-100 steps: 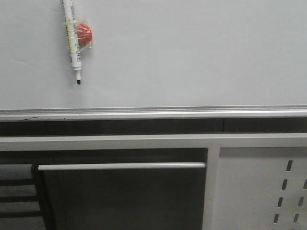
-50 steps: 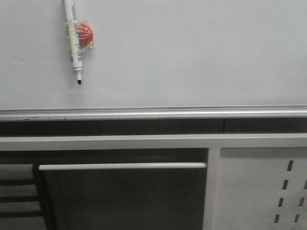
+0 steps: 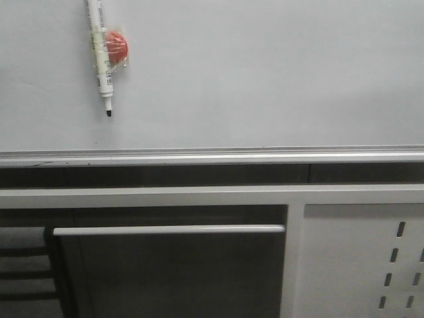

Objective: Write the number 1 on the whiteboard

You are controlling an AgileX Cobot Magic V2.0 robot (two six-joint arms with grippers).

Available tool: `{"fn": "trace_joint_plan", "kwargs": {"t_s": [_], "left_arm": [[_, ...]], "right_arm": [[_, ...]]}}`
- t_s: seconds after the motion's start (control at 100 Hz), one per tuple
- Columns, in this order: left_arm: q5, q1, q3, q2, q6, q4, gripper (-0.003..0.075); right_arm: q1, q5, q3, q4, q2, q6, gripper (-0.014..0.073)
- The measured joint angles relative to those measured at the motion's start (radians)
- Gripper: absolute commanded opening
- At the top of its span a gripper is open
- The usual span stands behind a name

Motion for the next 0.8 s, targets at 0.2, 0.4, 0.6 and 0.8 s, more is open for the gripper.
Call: {"fn": "trace_joint_plan", "kwargs": {"t_s": [0.2,0.4,0.6,0.8], "left_arm": [[0.033,0.0,0.0,0.173,0.318,-0.307,0.0352],[0.008,-0.086,0.0,0.309,0.654,-0.584,0.0347],[-0.192,-0.257,-0.04,0.39,0.798,-0.661,0.0347],[-0.371,-0.375,-0.137,0.444,0.867,-0.661,0.0347]], "right_arm": [[0.0,0.005,0.0,0.013,0.0,-0.007,0.0365],[0.0,0.006,0.0,0.023,0.0,-0.011,0.0365],[0.0,0.007,0.0,0.023,0.0,-0.011,0.0365],[0.0,0.007,0.0,0.023,0.0,-0.011,0.0365]]}}
